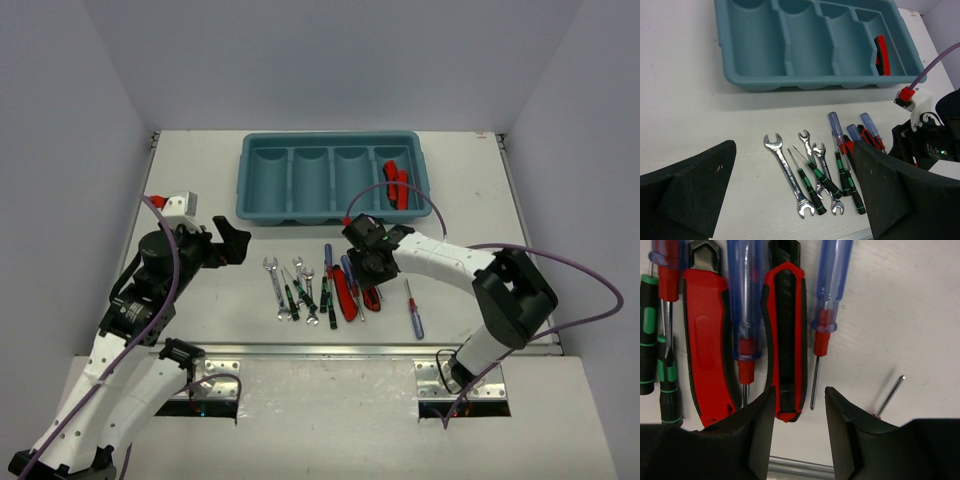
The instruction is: Sort the tools into containers
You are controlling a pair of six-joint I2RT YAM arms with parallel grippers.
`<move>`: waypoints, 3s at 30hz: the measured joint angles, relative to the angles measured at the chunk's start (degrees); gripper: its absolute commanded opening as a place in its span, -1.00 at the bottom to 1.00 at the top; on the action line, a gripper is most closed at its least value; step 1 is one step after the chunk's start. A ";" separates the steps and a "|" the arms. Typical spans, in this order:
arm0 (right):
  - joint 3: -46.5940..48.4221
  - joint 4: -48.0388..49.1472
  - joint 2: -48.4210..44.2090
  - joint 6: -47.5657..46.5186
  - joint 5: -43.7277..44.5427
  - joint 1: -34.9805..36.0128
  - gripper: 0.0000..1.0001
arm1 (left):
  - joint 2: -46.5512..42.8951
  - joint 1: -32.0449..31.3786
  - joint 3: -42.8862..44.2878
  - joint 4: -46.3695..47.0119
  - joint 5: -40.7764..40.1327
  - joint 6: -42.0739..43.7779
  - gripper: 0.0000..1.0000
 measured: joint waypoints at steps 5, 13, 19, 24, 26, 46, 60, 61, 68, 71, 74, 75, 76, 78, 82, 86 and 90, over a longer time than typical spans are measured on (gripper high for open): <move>-0.45 3.11 2.06 1.10 -1.21 1.22 -0.12 | 0.02 0.00 0.00 0.01 -0.21 0.00 1.00; -2.03 5.64 5.05 2.08 0.23 2.00 -0.16 | 0.02 -0.02 0.00 0.01 -0.13 0.00 1.00; -2.74 6.59 6.39 2.42 1.96 2.04 -0.28 | 0.02 -0.19 0.00 0.02 -0.03 0.00 1.00; -2.87 6.67 6.46 3.25 2.28 2.30 -0.62 | 0.02 -0.33 0.00 0.01 0.01 0.00 1.00; -2.93 6.65 6.40 3.50 2.77 2.49 -0.70 | 0.02 -0.33 0.00 0.01 0.01 0.00 1.00; 11.63 -3.18 -1.59 -1.78 1.76 -5.44 -0.98 | 0.07 -0.33 0.00 0.02 -0.05 0.00 1.00; 51.76 -8.99 27.16 -13.86 -0.69 -23.07 -0.66 | 0.07 -0.55 0.00 -0.01 -0.32 -0.02 1.00; 55.89 -9.72 30.55 -14.46 -0.53 -23.83 -0.50 | 0.07 -0.61 0.00 0.01 -0.36 -0.02 1.00; 68.93 -15.48 40.21 -15.53 0.40 -26.74 0.50 | 0.04 -0.66 0.00 0.01 -0.43 -0.02 1.00; 68.96 -17.76 38.90 -14.65 0.53 -26.72 0.51 | 0.07 -0.66 0.00 0.00 -0.40 -0.02 1.00; 65.93 -19.38 34.13 -13.40 0.46 -25.49 0.43 | 0.16 -0.66 0.00 -0.01 -0.42 0.00 1.00; 62.02 -17.74 30.65 -12.81 0.47 -24.58 0.37 | 0.18 -0.66 0.00 0.00 -0.46 -0.01 1.00; 56.45 -14.70 26.16 -12.15 0.51 -23.40 0.36 | 0.20 -0.66 0.00 0.01 -0.51 -0.02 1.00; 42.60 -11.66 15.14 -10.41 -0.03 -19.39 0.05 | 0.24 -0.66 0.00 -0.05 -0.73 -0.02 1.00; 20.58 -7.48 -2.20 -5.57 -2.90 -6.08 -0.25 | 0.24 -0.68 0.00 0.01 -1.25 -0.02 1.00; 9.18 -2.82 -5.37 -0.15 -3.00 1.99 -0.25 | 0.39 -0.71 0.00 -0.01 -1.34 -0.02 1.00; 4.72 -1.33 -2.00 4.32 -1.30 8.08 -0.19 | 0.49 -0.72 0.00 -0.02 -1.37 -0.02 1.00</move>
